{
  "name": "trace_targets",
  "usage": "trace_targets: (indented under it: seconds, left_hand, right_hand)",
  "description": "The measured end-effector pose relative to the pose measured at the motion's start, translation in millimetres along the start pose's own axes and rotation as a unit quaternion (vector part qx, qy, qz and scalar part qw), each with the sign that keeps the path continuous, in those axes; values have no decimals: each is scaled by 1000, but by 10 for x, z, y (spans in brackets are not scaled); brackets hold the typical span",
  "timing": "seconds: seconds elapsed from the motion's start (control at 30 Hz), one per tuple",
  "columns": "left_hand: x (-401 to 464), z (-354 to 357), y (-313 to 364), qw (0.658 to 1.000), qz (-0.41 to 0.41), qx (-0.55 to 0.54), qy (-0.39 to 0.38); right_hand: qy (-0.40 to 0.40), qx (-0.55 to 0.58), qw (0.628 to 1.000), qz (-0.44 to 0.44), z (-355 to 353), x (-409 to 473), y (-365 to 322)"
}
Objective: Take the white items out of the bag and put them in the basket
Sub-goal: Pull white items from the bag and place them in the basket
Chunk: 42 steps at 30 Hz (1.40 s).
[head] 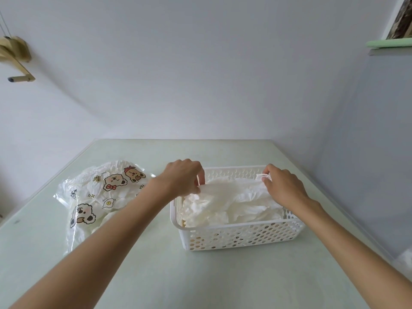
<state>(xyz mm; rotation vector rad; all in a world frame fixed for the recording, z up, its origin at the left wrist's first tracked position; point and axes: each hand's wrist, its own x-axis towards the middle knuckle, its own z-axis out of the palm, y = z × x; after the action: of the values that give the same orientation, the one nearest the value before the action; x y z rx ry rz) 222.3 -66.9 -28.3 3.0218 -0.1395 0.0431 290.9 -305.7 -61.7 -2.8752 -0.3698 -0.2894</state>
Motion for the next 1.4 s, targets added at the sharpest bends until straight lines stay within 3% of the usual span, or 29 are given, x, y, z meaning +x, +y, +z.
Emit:
trace_targets:
  seconds: [0.17, 0.23, 0.3, 0.37, 0.47, 0.53, 0.8, 1.0, 1.07, 1.13, 1.2, 1.27, 1.4]
  left_hand:
    - [23, 69, 34, 997, -10, 58, 42]
    - [-74, 37, 4, 995, -9, 39, 89]
    - [-216, 2, -8, 992, 11, -4, 122]
    - [-346, -34, 55, 994, 53, -45, 81]
    - [-359, 25, 221, 995, 95, -32, -10]
    - [-291, 106, 291, 993, 111, -9, -28]
    - [-216, 79, 233, 993, 111, 24, -12]
    - [-269, -14, 190, 964, 110, -124, -207]
    - [-257, -197, 53, 963, 84, -178, -183]
    - [-217, -361, -53, 974, 74, -191, -97]
    - [-141, -392, -7, 984, 77, -161, -14]
    - [-52, -280, 160, 986, 101, -127, -30]
    - [133, 195, 360, 974, 119, 43, -187]
  right_hand:
    - [-66, -40, 997, -15, -16, -12, -57]
    - [-33, -24, 999, -23, -145, -72, -48]
    - [52, 4, 996, -73, -284, -173, -55]
    - [54, 49, 985, -157, -388, -254, -124]
    - [-107, 53, 968, -220, -356, -278, -281]
    - [-158, 36, 963, -213, -271, -256, -348]
    - [-163, 72, 965, -191, -96, -200, -281]
    - [-274, 107, 934, -200, -257, -232, -198]
    - [-223, 177, 942, -181, -547, -162, -44]
    - [-115, 266, 946, -144, -850, -86, 115]
    - [-65, 288, 948, -118, -947, -7, 164]
    - [-105, 245, 957, -119, -827, 57, 42]
    - [-314, 72, 936, -144, -276, 78, -229]
